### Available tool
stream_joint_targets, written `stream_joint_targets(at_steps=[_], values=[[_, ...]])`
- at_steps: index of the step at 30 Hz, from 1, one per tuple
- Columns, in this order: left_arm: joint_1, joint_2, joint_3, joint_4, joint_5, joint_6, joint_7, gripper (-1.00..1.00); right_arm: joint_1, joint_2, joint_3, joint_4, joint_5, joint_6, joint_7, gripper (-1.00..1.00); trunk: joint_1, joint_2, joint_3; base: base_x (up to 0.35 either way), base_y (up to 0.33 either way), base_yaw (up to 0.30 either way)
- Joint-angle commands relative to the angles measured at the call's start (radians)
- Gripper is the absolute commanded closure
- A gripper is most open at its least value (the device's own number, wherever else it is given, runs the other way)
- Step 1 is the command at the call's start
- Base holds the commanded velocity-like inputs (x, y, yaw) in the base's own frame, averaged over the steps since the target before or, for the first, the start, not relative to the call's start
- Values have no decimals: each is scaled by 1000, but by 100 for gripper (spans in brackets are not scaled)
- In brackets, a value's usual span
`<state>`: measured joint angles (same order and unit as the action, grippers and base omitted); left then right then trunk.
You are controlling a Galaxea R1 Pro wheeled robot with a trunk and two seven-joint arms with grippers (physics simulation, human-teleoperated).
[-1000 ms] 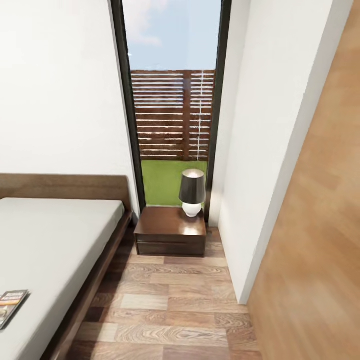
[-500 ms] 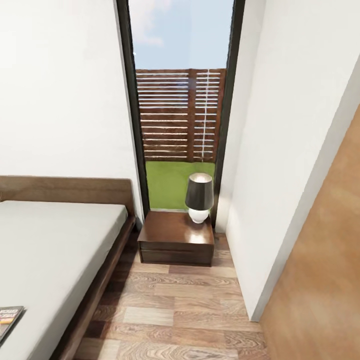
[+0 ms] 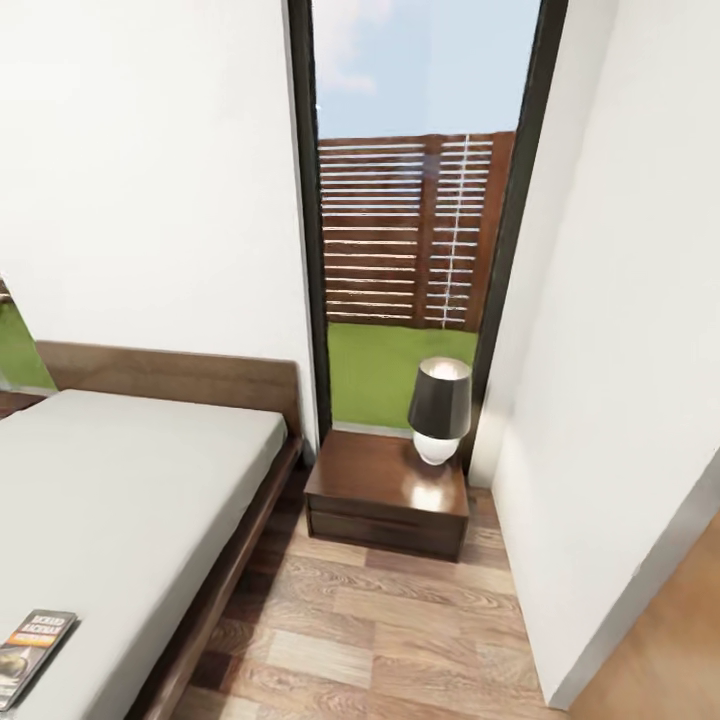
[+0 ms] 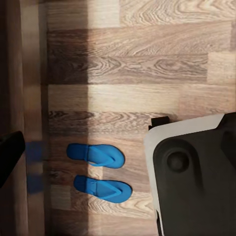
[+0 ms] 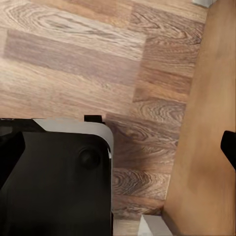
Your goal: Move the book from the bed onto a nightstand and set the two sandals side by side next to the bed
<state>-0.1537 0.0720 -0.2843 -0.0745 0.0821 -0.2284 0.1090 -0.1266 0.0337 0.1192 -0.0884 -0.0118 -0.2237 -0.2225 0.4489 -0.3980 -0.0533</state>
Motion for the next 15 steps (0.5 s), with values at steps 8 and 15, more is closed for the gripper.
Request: stream_joint_targets(at_steps=[8,15], values=[[-1,-5,-9,1,8,-3,3,-100,-1,0,8,1,-1,-1,-6,-100,1,-2,-2,256,-151,280],[-1,-6,-9,1,8,-3,3,-100,-1,0,8,1,-1,-1,-6,-100,1,-2,-2,236,-189,282]])
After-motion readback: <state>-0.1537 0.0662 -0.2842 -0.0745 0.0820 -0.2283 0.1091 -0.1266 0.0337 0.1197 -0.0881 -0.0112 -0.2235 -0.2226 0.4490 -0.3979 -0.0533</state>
